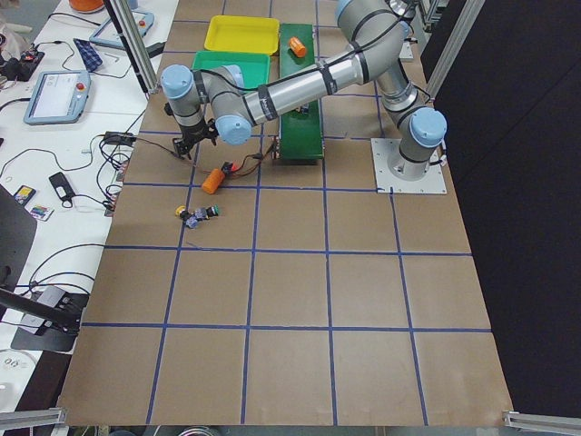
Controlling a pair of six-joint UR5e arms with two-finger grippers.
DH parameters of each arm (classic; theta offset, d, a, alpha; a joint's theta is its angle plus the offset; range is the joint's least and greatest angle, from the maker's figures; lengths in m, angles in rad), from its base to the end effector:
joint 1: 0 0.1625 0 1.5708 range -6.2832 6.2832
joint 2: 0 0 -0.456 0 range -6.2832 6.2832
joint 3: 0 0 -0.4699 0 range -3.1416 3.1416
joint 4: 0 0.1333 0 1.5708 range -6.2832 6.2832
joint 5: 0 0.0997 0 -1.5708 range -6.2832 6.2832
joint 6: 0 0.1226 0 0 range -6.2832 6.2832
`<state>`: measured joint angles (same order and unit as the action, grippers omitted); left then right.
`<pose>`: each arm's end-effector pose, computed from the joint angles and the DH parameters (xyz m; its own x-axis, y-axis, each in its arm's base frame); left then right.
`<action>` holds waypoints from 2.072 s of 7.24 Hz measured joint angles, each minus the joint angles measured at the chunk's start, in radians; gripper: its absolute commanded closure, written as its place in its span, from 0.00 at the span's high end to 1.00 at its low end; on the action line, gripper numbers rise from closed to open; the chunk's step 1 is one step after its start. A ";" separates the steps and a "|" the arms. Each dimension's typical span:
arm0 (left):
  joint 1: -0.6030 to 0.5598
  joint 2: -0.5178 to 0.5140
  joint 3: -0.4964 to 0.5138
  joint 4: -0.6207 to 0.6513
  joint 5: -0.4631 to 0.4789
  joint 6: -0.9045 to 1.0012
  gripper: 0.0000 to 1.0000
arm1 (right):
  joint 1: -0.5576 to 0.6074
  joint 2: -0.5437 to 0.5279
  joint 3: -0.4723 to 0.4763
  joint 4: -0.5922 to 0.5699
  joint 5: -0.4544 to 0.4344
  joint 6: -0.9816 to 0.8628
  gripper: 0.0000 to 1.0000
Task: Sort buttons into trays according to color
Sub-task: 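Grasp another orange cell with left gripper while right gripper lowers to belt, then place orange cell on belt with left while right grasps green-capped button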
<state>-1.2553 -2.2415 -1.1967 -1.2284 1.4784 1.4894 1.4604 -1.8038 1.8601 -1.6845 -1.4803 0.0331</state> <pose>0.1225 -0.8415 0.2650 -0.3860 0.9217 -0.0381 0.9196 0.3812 -0.0956 0.0917 -0.4834 0.4636 -0.9862 0.1374 -0.0921 0.1427 0.9883 -0.0544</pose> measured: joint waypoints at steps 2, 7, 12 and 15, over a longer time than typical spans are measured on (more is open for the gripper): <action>0.001 -0.060 -0.024 0.075 0.014 0.169 1.00 | 0.000 -0.004 0.021 -0.008 0.002 0.003 1.00; 0.074 -0.044 -0.156 0.060 0.005 0.156 0.32 | 0.001 0.024 0.094 -0.013 -0.004 0.004 1.00; 0.062 0.037 -0.158 -0.047 -0.037 0.043 0.00 | 0.050 0.070 0.102 -0.078 -0.005 0.066 1.00; -0.008 0.292 -0.295 -0.288 -0.028 -0.306 0.00 | 0.126 0.099 0.104 -0.124 -0.001 0.078 1.00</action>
<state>-1.2629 -1.9490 -1.4914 -1.5164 1.4508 1.1839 1.5865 -1.7049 1.9638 -1.8089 -1.4815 0.1109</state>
